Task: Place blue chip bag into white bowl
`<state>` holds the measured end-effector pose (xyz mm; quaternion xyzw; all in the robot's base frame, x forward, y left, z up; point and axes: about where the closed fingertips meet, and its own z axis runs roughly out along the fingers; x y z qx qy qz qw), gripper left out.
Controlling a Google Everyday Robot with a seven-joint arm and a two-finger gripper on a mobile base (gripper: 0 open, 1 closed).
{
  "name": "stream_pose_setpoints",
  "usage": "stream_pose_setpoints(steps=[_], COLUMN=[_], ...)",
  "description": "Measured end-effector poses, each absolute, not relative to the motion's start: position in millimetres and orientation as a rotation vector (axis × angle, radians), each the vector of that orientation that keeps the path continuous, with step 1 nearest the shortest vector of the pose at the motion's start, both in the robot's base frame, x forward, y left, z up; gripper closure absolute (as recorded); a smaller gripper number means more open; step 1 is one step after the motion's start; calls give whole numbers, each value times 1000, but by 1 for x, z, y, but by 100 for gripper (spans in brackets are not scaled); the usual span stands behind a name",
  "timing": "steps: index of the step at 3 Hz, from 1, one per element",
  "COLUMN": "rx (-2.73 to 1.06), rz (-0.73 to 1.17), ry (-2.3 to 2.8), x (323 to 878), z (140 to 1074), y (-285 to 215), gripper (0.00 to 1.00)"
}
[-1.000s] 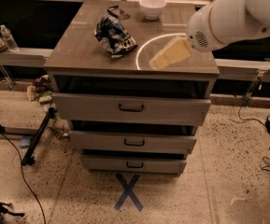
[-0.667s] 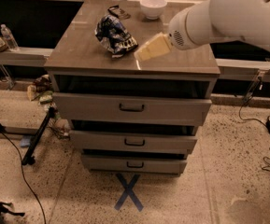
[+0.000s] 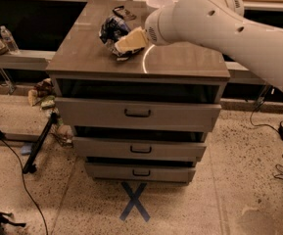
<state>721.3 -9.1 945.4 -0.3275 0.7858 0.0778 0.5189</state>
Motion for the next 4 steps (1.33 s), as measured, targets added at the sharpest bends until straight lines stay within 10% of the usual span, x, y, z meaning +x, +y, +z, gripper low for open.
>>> stream_pose_setpoints(steps=[3,4], rx=[-844,-867], rz=[338,352], ry=[1813,1799], x=[787,805], z=[902,891], y=[41,60], gripper=[0,16])
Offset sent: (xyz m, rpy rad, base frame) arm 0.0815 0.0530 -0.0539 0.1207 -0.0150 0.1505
